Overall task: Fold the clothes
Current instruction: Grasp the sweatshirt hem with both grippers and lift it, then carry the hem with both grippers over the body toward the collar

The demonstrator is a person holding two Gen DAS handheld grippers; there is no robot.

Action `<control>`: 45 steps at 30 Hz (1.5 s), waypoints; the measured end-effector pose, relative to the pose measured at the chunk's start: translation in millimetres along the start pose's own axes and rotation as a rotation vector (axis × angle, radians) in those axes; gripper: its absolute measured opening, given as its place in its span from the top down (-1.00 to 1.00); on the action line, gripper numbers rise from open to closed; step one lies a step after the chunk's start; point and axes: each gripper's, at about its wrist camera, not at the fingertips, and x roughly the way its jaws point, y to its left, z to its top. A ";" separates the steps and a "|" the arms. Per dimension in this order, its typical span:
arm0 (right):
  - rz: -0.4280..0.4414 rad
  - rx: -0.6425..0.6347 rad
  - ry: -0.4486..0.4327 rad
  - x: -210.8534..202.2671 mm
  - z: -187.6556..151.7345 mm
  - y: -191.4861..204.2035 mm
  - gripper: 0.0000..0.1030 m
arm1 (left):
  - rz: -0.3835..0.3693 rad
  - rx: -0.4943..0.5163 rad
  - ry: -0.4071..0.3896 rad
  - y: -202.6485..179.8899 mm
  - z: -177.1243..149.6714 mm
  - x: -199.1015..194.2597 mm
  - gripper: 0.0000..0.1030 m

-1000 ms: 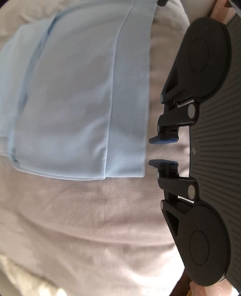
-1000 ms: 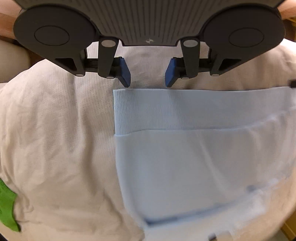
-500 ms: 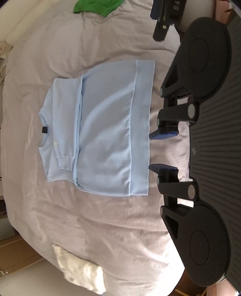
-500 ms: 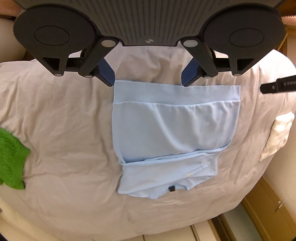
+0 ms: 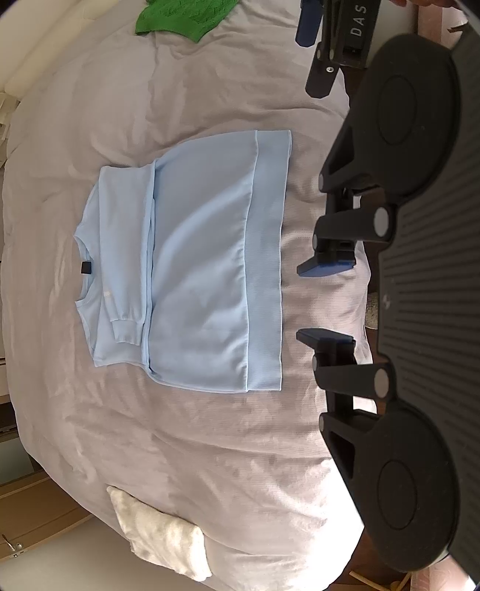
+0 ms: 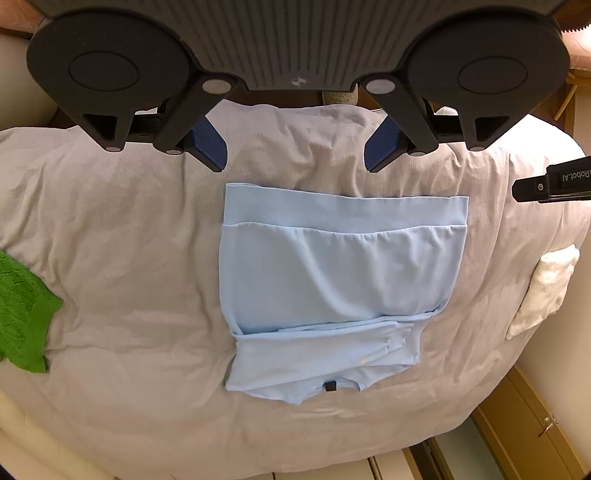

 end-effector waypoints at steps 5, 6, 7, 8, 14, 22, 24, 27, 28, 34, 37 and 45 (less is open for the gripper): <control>0.002 0.000 -0.012 -1.7 0.6 0.5 -0.63 | 0.001 -0.009 -0.008 2.9 -3.0 -1.3 0.45; 0.004 -0.002 -0.014 -2.0 1.0 0.5 -0.63 | -0.001 -0.012 -0.009 4.0 -3.6 -0.8 0.45; 0.007 -0.003 -0.016 -1.8 1.1 0.6 -0.63 | -0.003 -0.015 -0.010 5.0 -4.3 0.1 0.44; 0.010 -0.004 -0.018 -1.6 1.2 0.6 -0.63 | -0.005 -0.018 -0.010 6.2 -5.2 1.8 0.44; 0.018 0.010 -0.031 10.8 -2.4 -3.9 -0.66 | -0.014 -0.036 0.006 23.4 -17.7 36.3 0.42; -0.022 -0.082 -0.034 80.2 -34.7 -16.2 -0.60 | 0.084 0.155 0.037 46.4 -51.9 140.2 0.44; -0.069 -0.160 -0.039 100.5 -41.1 -13.1 -0.60 | 0.151 0.284 0.005 46.2 -55.1 163.1 0.43; -0.149 -0.327 -0.062 133.5 -48.8 -3.4 -0.57 | 0.232 0.554 -0.071 41.6 -61.8 194.2 0.43; -0.182 -0.379 -0.071 143.3 -50.0 -0.1 -0.56 | 0.252 0.649 -0.089 39.4 -65.9 204.1 0.43; -0.344 -0.636 -0.114 192.6 -57.1 7.5 -0.54 | 0.360 1.197 -0.188 34.1 -107.7 249.6 0.36; -0.407 -0.720 -0.117 209.1 -63.4 3.5 -0.54 | 0.424 1.348 -0.217 44.1 -122.3 268.8 0.38; -0.573 -1.083 -0.154 246.2 -95.7 -1.4 -0.53 | 0.473 1.583 -0.313 64.1 -138.8 296.5 0.32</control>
